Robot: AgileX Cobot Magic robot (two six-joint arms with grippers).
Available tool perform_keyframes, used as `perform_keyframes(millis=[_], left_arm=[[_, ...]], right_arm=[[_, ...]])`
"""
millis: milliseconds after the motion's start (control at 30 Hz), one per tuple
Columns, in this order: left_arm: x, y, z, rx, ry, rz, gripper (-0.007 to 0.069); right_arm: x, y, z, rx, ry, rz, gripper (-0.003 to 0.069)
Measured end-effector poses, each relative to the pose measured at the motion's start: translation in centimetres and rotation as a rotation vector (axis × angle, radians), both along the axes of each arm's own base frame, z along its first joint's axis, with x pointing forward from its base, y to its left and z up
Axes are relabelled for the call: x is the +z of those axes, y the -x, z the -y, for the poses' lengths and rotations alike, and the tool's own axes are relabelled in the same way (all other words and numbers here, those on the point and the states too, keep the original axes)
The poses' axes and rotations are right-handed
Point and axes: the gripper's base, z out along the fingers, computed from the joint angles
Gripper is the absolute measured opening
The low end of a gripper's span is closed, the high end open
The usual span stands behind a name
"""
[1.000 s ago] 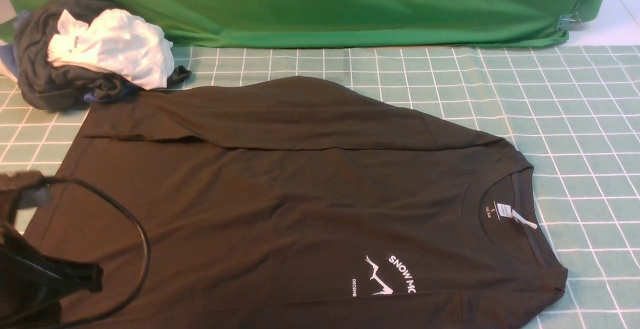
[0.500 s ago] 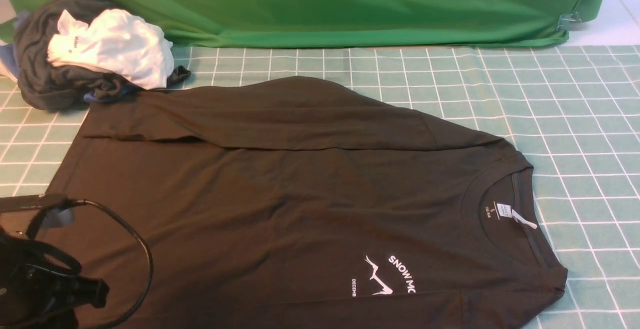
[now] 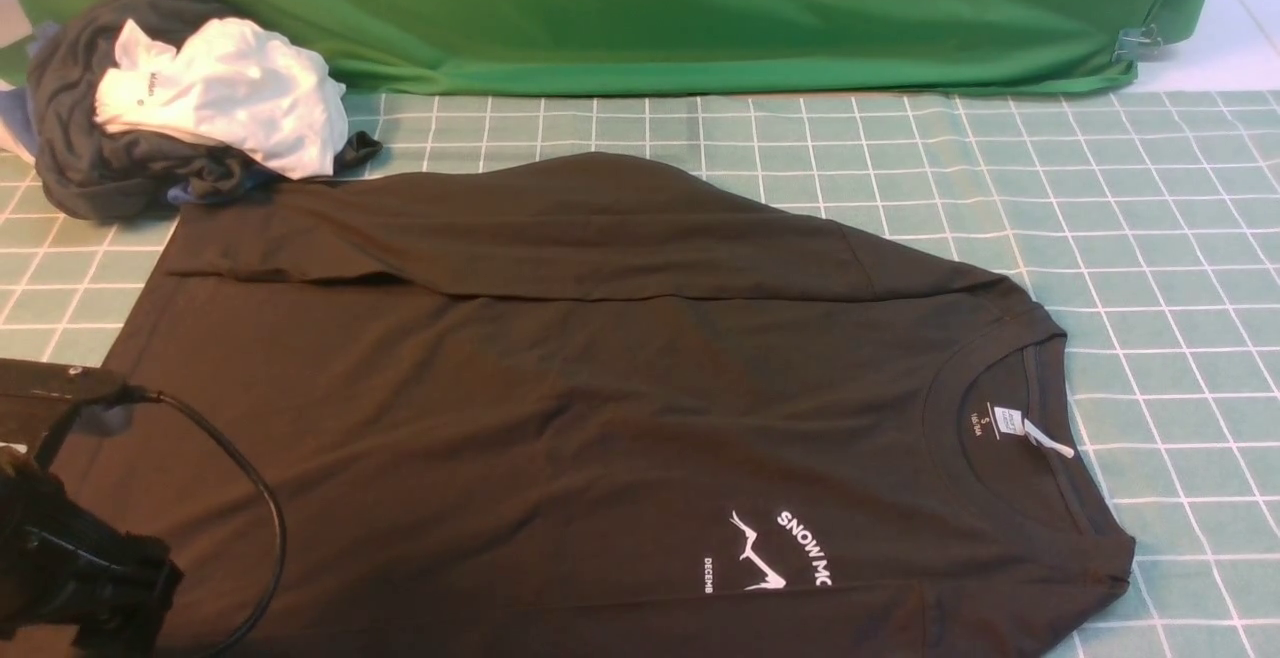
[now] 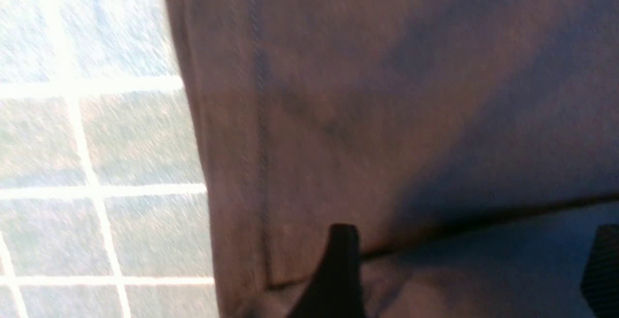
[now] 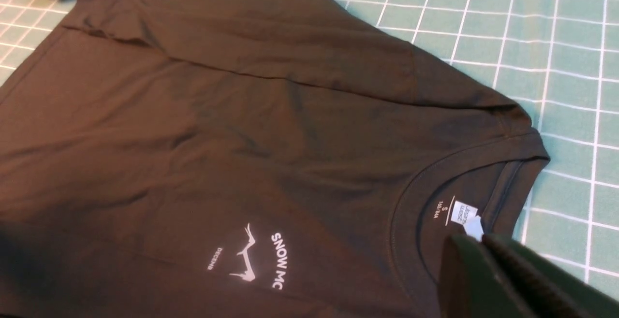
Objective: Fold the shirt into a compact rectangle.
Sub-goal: 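Grasp the left edge of the dark T-shirt lying flat on the table, then fold the left side of the black T-shirt inward over its body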
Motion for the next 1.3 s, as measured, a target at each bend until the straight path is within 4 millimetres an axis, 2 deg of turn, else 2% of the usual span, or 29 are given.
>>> perform_keyframes(millis=[167,333,500,600,667,733,767,800,833,933,1033,1300], left_arm=[[-1.7,-0.5,-0.1,0.0,0.013,-0.08,0.0632],[-3.5,-0.8,-0.1,0.002,0.028,-0.172,0.0589],[-3.8,-1.0,-0.1,0.009,0.038,-0.201,0.0532],[-3.9,-1.0,0.0,0.024,0.057,-0.211,0.0424],[-3.8,-1.0,0.2,0.035,0.07,-0.213,0.0321],[-3.8,-0.9,0.2,0.039,0.075,-0.223,0.0171],[-3.8,-0.9,0.2,0.037,0.073,-0.228,0.0118],[-3.8,-0.9,0.2,0.037,0.073,-0.23,0.0098],[-3.6,-0.9,0.1,0.033,0.065,-0.245,0.0045],[-2.9,-0.9,-0.1,0.039,0.047,-0.285,0.0011],[-1.6,-1.0,-0.2,0.05,0.04,-0.267,0.0004],[2.3,-1.1,-0.1,0.056,0.029,-0.088,0.0002]], right_arm=[[0.1,-0.1,0.0,-0.006,-0.002,0.009,0.0026],[0.1,-0.1,0.0,-0.006,-0.002,0.009,0.0025],[0.1,-0.1,0.0,-0.006,-0.002,0.009,0.0024],[0.1,-0.1,0.0,-0.008,-0.003,0.013,0.0024],[0.1,-0.1,0.1,-0.01,-0.004,0.016,0.0024],[0.1,-0.1,0.1,-0.012,-0.004,0.018,0.0025],[0.1,-0.1,0.1,-0.013,-0.004,0.019,0.0025],[0.2,-0.1,0.1,-0.013,-0.004,0.02,0.0026],[0.2,-0.2,0.1,-0.014,-0.005,0.021,0.0025],[0.2,-0.2,0.1,-0.014,-0.004,0.023,0.0025],[0.2,-0.2,0.1,-0.015,-0.004,0.025,0.0025],[0.4,-0.4,0.2,-0.033,-0.009,0.051,0.0028]])
